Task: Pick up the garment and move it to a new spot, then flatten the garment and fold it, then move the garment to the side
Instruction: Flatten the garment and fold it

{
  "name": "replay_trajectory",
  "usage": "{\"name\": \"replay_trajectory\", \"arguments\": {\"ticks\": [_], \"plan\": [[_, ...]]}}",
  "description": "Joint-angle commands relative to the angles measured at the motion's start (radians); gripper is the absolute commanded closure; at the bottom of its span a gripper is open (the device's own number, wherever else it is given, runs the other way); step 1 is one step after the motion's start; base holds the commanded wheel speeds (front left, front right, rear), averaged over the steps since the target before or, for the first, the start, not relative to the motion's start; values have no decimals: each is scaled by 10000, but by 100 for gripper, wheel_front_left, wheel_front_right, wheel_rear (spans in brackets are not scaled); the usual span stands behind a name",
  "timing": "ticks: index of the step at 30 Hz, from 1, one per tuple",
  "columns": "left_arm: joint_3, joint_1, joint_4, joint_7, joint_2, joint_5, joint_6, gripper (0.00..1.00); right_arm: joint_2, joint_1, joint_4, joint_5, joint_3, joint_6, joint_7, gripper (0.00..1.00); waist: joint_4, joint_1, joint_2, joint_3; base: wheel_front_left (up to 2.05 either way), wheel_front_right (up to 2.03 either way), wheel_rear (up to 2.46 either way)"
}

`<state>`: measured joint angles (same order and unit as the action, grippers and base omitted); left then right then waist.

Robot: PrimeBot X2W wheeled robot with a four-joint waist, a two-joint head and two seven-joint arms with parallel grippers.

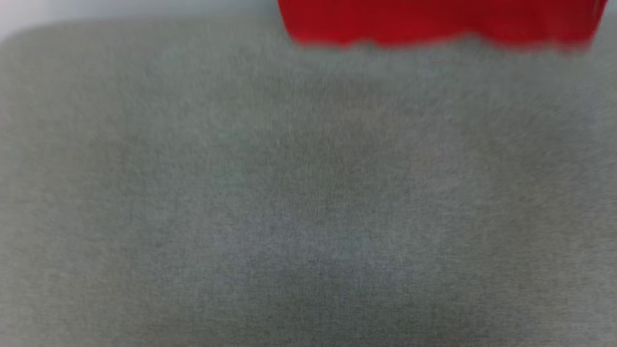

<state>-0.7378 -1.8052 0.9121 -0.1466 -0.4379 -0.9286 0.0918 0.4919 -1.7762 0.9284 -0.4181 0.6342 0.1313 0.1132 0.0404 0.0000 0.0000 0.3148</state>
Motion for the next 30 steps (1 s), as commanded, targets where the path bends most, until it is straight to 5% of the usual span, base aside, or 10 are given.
{"name": "replay_trajectory", "arguments": {"ticks": [1, 5, 11, 21, 30], "plan": [[281, -678, 139, 802, 95, 79, -80, 100, -61, -738, 335, 957, -357, -11, 870, 100, 299, 0, 0, 2515, 0, 0, 0], [511, -1310, 298, 2420, 286, 236, 146, 100, -326, -1457, 427, 3028, -1181, -10, 1476, 100, 567, 0, 0, 3457, 0, 0, 0], [380, -537, 367, 3518, 268, -114, 381, 100, -850, -213, -199, 4202, -2099, -11, 1510, 100, 779, 0, 0, 3924, 0, 0, 0], [-936, 2972, -1348, 3195, -378, -1501, 382, 100, -552, 3237, -707, 2853, -1234, -11, 1517, 100, 933, 0, 0, 2391, 0, 0, 0], [-1326, 6550, -3515, 2612, -2048, -2951, 348, 100, 614, 6584, -2537, 764, -205, -10, 1516, 100, 637, 0, 0, 505, 0, 0, 0]]}}
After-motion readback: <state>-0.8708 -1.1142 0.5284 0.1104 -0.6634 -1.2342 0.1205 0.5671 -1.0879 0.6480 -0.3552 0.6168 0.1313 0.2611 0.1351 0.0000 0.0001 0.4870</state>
